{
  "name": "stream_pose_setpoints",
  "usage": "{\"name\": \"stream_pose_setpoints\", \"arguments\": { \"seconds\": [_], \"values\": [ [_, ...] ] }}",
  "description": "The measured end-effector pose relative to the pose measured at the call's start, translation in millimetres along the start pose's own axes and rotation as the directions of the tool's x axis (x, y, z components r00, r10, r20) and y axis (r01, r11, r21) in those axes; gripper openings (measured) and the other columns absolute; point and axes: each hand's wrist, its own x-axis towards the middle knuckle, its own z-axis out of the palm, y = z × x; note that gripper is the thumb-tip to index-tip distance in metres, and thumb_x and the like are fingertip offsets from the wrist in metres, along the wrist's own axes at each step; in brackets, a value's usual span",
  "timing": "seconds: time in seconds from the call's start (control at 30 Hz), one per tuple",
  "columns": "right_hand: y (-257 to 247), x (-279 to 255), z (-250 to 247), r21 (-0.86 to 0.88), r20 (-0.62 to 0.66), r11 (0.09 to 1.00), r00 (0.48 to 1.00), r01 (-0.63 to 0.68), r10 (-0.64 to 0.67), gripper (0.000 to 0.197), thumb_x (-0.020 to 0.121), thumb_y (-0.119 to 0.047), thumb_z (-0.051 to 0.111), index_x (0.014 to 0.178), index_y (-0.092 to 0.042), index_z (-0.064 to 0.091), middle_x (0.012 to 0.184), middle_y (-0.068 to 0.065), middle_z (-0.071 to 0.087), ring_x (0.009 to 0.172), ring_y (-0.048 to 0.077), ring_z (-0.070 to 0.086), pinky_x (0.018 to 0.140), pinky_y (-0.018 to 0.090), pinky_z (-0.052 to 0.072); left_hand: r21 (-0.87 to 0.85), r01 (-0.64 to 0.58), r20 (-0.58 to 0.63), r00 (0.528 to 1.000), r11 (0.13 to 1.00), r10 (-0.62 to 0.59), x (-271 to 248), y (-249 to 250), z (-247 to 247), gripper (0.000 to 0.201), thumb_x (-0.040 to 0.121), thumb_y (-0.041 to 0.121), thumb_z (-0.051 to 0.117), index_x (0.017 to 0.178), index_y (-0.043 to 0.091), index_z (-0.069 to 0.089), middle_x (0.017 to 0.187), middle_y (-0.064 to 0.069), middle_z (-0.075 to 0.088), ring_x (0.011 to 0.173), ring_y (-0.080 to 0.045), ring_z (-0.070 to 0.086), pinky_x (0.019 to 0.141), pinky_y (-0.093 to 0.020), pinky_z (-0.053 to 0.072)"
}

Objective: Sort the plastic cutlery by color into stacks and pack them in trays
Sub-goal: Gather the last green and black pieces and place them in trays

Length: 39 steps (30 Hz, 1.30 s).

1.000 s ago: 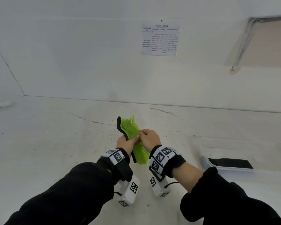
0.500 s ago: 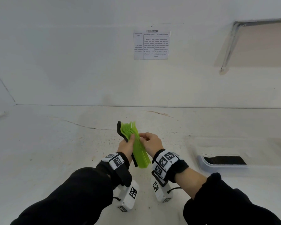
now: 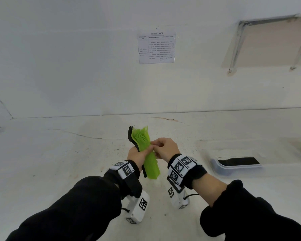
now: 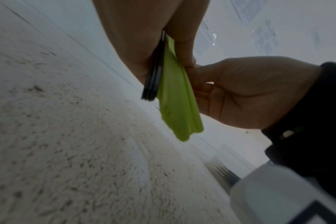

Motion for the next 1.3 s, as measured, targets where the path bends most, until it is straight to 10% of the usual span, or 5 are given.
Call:
{"name": "stream_pose_setpoints", "arguments": {
  "seconds": [0.37,0.53,0.67,0.9,1.3],
  "values": [
    [-24.2,1.9,-72.8,-0.585,0.159,0.771,0.968,0.252,-0.196,0.047,0.081,-0.026,0.069,0.123,-0.013,0.054,0.125,0.009,0.054,0.102,0.014,0.048,0.085,0.021,0.039,-0.071,0.076,0.214,0.975,0.995,-0.059,-6.1,14.1,42.4,0.008,0.088,-0.003,0.056,0.096,-0.004,0.053,0.062,-0.011,0.066,0.044,-0.023,0.059,0.046,-0.031,0.054],
    [-41.2,3.2,-119.5,-0.782,0.579,0.051,0.755,0.621,-0.308,0.079,0.082,-0.034,0.064,0.146,-0.038,0.017,0.157,-0.011,-0.005,0.142,0.026,0.001,0.112,0.050,0.013,0.046,0.122,0.334,0.933,0.992,-0.130,-6.9,17.2,78.0,0.016,0.088,-0.002,0.057,0.103,-0.004,0.053,0.067,-0.010,0.067,0.048,-0.024,0.061,0.049,-0.032,0.054],
    [-43.6,15.9,-145.9,-0.685,0.720,-0.269,0.686,0.677,-0.104,0.076,0.078,-0.038,0.067,0.143,-0.036,0.028,0.155,-0.012,0.012,0.146,0.016,-0.008,0.113,0.055,-0.004,0.175,0.111,0.448,0.876,0.978,-0.180,-10.6,21.3,105.1,0.011,0.088,-0.002,0.057,0.097,0.005,0.055,0.079,-0.011,0.059,0.050,-0.022,0.061,0.050,-0.031,0.054],
    [-28.3,29.7,-196.3,-0.515,0.857,-0.268,0.482,0.814,-0.184,0.063,0.047,-0.043,0.087,0.102,-0.018,0.070,0.106,0.000,0.067,0.100,0.027,0.064,0.081,0.043,0.053,0.469,0.040,0.443,0.854,0.882,-0.275,-2.8,22.0,146.2,0.015,0.081,-0.008,0.062,0.089,0.003,0.055,0.066,-0.009,0.060,0.050,-0.014,0.061,0.051,-0.025,0.052],
    [5.1,27.7,-259.1,-0.565,0.812,-0.153,0.512,0.811,-0.280,0.058,0.063,-0.048,0.078,0.110,-0.016,0.062,0.108,0.000,0.064,0.102,0.023,0.061,0.090,0.035,0.040,0.598,-0.030,0.556,0.735,0.801,-0.388,10.3,25.6,202.6,0.018,0.085,-0.012,0.054,0.090,0.004,0.056,0.075,-0.009,0.061,0.057,-0.012,0.066,0.055,-0.024,0.055]
  ]
}}
